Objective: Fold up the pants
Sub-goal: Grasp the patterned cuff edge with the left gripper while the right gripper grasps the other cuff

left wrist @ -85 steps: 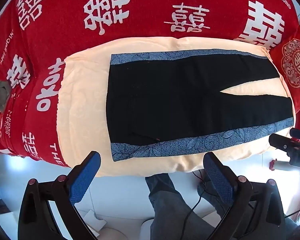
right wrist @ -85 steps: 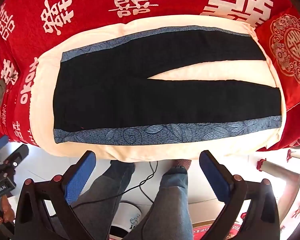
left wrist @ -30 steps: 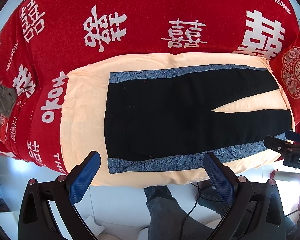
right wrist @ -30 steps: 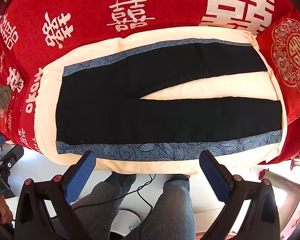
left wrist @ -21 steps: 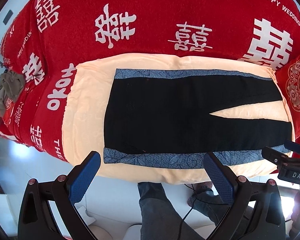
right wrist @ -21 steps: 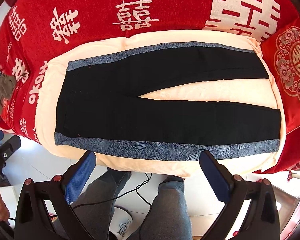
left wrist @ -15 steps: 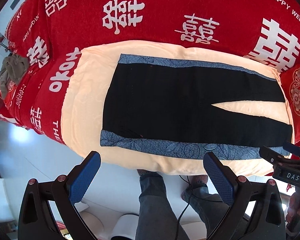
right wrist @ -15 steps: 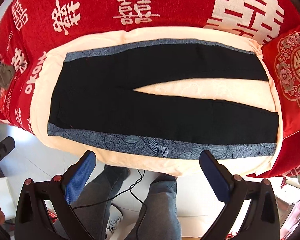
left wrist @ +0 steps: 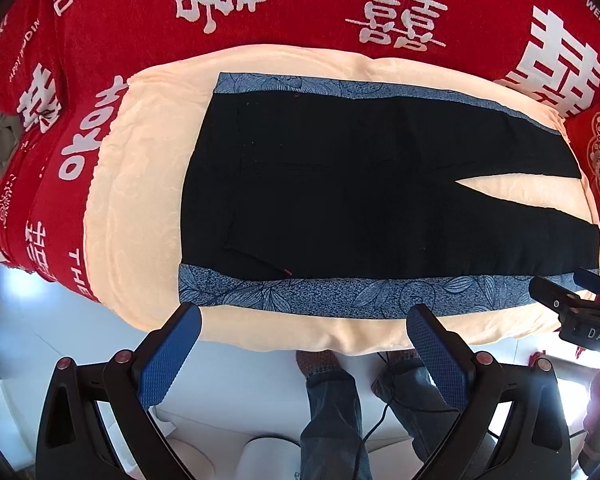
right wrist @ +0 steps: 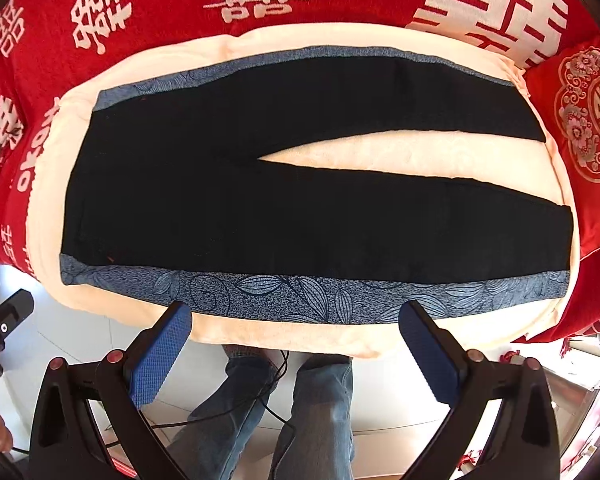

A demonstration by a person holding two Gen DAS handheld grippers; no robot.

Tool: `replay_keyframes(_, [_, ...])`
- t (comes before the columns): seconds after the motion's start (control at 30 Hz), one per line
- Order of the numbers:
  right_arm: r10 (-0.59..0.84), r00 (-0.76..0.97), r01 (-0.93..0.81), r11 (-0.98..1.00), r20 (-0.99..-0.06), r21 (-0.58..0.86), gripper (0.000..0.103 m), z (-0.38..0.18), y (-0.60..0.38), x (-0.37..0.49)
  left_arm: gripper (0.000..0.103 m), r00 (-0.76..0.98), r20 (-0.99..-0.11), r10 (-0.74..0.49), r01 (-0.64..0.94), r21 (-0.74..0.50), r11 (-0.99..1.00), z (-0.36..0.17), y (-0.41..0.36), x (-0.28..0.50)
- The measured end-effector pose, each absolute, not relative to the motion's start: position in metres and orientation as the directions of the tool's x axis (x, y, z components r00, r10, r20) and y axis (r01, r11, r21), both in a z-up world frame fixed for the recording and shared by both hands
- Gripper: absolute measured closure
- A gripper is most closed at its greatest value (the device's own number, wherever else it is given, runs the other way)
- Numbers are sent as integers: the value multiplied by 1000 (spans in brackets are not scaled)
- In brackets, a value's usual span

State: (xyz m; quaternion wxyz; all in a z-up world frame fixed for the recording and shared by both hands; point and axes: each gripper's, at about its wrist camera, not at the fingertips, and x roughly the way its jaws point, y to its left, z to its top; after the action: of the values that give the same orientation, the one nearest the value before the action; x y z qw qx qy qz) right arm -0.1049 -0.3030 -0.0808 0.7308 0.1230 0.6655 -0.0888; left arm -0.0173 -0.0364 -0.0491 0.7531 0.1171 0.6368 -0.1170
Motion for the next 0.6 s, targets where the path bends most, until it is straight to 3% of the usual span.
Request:
replay_keyframes(0.37, [38, 93, 277, 959, -995, 62, 0, -136, -287, -99, 0, 163, -985, -57, 300, -5, 954, -121, -22, 0])
replay_keyframes(0.5, [309, 235, 296, 880, -922, 370, 0, -137, -289, -103, 0, 182, -980, -85, 273, -32, 962, -129, -8, 2])
replay_keyframes(0.6, [588, 304, 300, 688, -750, 661, 2, -156, -285, -108, 0, 188, -971, -147, 234, -101, 967, -133, 11, 5])
